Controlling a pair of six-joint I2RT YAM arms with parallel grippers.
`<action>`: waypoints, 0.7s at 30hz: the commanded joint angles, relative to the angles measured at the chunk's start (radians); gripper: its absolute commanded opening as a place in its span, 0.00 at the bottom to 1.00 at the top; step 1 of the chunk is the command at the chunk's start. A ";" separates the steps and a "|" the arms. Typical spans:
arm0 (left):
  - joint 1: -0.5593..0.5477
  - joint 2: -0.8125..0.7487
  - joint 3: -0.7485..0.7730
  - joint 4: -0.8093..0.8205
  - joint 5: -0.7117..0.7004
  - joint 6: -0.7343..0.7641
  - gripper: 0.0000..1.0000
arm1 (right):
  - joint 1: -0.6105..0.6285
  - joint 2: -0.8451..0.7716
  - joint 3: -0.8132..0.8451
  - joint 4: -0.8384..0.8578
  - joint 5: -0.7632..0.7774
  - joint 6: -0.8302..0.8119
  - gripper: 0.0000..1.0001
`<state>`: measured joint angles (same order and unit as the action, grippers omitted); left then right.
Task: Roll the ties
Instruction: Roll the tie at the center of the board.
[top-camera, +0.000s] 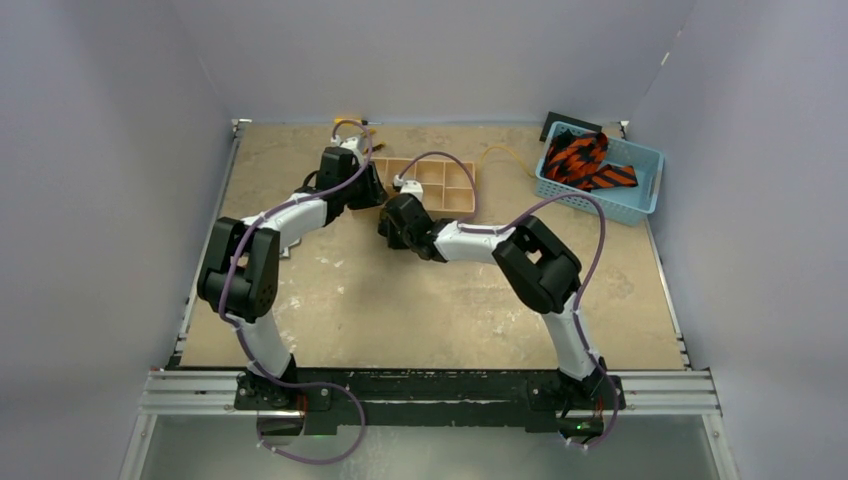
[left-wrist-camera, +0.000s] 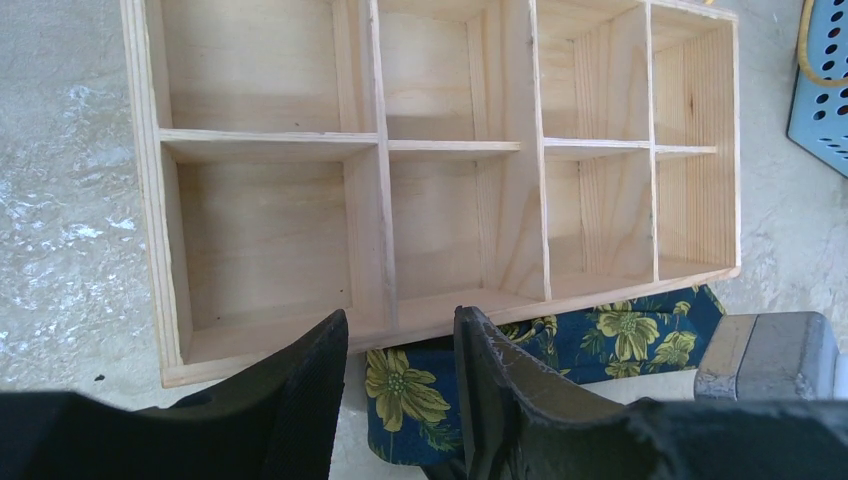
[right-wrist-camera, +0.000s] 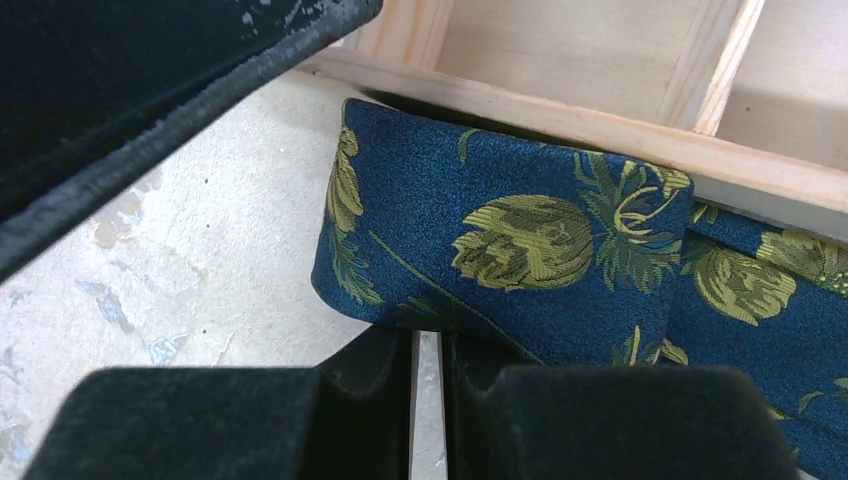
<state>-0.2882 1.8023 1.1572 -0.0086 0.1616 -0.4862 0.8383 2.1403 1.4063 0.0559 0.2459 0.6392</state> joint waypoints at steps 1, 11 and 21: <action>0.000 -0.014 0.010 0.029 0.010 0.015 0.42 | -0.001 -0.069 -0.027 0.026 0.033 0.001 0.15; 0.000 0.003 0.058 0.010 -0.026 0.044 0.42 | 0.020 -0.300 -0.331 0.095 0.011 -0.001 0.16; 0.000 0.065 0.100 -0.059 -0.028 0.068 0.42 | 0.020 -0.175 -0.224 0.103 -0.018 -0.006 0.16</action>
<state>-0.2882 1.8420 1.2163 -0.0463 0.1444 -0.4503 0.8528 1.9289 1.0962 0.1349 0.2329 0.6365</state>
